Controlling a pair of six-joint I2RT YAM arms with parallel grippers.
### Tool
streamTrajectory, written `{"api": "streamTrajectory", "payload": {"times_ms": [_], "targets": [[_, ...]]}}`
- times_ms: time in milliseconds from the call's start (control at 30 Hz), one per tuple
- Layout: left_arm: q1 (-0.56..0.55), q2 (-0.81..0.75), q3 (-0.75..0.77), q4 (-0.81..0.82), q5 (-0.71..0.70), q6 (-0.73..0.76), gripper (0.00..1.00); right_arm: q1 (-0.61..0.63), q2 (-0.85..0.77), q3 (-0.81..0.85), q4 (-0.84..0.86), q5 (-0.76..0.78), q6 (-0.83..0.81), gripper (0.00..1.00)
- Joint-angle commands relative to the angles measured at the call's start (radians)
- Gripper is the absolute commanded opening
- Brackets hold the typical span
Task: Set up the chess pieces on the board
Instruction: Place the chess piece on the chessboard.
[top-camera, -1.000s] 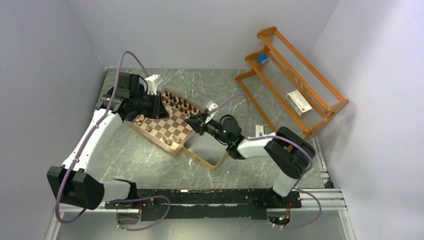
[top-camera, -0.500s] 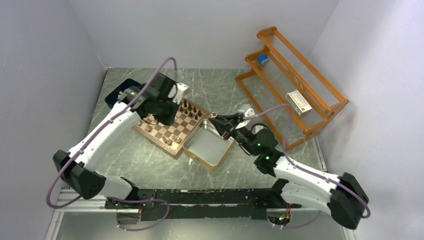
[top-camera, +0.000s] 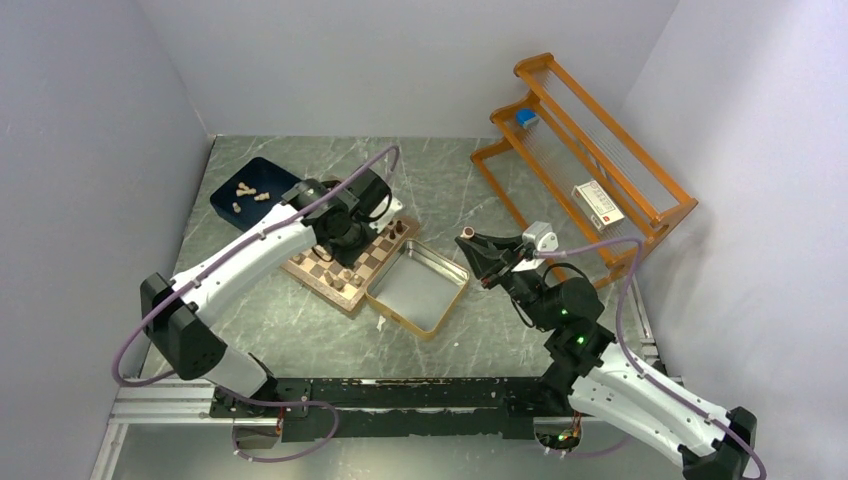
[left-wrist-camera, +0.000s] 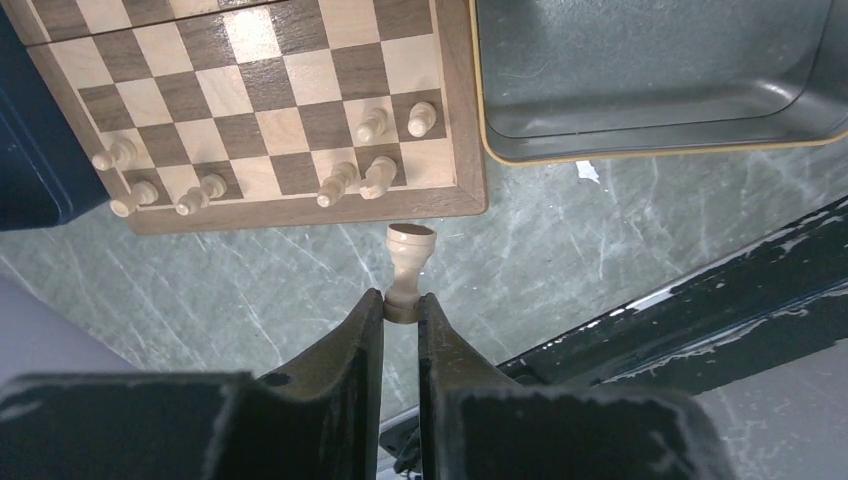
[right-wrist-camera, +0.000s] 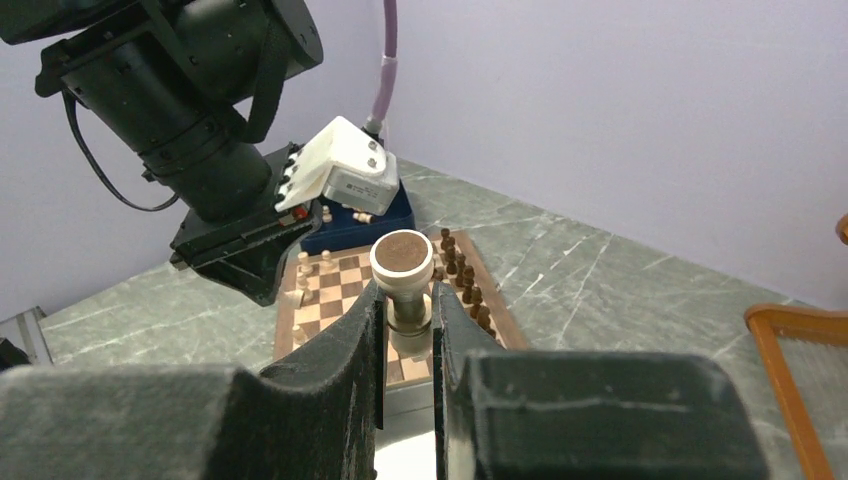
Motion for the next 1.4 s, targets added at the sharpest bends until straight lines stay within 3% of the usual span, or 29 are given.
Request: {"api": "streamTrajectory", "payload": {"times_ms": [0, 233, 400, 767, 1367], "targets": [[-0.039, 0.036, 0.035, -0.020, -0.080, 0.068, 0.08, -0.001, -0.043, 0.032, -0.076, 0.025, -0.017, 0.09], [-0.090, 0.071, 0.033, -0.024, -0.178, 0.134, 0.07, -0.002, -0.087, 0.070, -0.141, 0.024, -0.059, 0.09], [-0.102, 0.072, -0.059, -0.021, -0.274, 0.190, 0.06, -0.001, -0.115, 0.098, -0.193, 0.019, -0.043, 0.09], [-0.155, 0.120, -0.142, 0.007, -0.169, 0.270, 0.10, -0.001, -0.175, 0.138, -0.225, 0.046, -0.003, 0.09], [-0.181, 0.255, -0.183, 0.009, -0.229, 0.270, 0.09, -0.001, -0.218, 0.141, -0.247, 0.075, -0.002, 0.10]]}}
